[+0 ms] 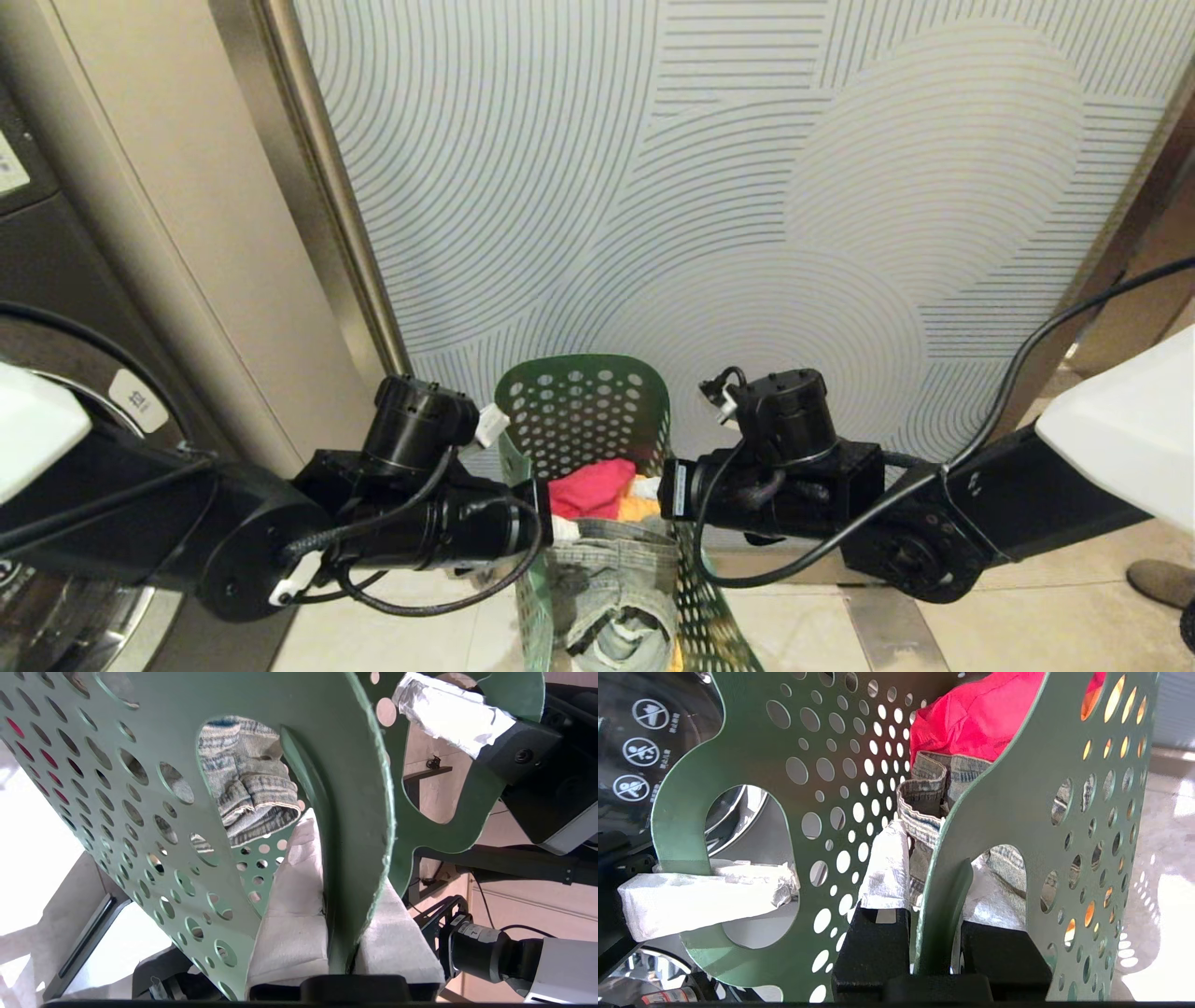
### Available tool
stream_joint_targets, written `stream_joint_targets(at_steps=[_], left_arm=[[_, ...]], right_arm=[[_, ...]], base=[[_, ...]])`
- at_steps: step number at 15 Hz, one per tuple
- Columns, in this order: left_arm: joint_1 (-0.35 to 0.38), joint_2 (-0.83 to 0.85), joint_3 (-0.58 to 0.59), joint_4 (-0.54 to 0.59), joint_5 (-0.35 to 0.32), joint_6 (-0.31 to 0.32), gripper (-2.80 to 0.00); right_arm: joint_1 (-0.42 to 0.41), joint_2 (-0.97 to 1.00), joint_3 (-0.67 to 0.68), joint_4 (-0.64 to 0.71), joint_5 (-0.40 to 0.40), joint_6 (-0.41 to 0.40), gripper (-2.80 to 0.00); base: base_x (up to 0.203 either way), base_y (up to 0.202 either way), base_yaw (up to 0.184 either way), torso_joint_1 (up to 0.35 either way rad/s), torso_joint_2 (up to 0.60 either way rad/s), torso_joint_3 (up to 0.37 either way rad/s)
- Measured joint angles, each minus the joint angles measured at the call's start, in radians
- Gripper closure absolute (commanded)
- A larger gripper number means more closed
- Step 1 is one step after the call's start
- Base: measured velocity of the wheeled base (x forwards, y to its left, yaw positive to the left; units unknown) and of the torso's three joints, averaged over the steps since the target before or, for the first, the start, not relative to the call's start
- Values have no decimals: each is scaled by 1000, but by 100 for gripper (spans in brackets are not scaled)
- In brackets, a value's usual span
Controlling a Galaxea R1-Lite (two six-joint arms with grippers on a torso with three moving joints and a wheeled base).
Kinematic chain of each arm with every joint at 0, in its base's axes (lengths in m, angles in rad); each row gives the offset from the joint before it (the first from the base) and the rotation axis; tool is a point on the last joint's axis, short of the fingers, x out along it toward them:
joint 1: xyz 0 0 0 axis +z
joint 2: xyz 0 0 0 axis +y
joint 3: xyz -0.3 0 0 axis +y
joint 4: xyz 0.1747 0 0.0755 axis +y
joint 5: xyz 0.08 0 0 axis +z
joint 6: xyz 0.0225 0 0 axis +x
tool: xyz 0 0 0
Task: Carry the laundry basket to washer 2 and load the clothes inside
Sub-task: Pick up the clothes basket and put it beside the washing machine
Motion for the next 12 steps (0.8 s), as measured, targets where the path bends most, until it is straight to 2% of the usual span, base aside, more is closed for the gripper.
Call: stream_joint_targets(at_steps=[3,7,12], left_arm=[[-6,0,0,-2,0,-1,0],[-7,-1,-1,-2,1,-1,0],[-7,5,0,-4,-5,-3,0]], right_arm=[[1,2,-1,5,-2,0,0],[1,4,0,10,-42,0,0],[0,12,16,9,-47,-18,0]], base=[[0,0,0,4,1,136],[0,0,0,2,1,9],[0,0,0,0,0,0]])
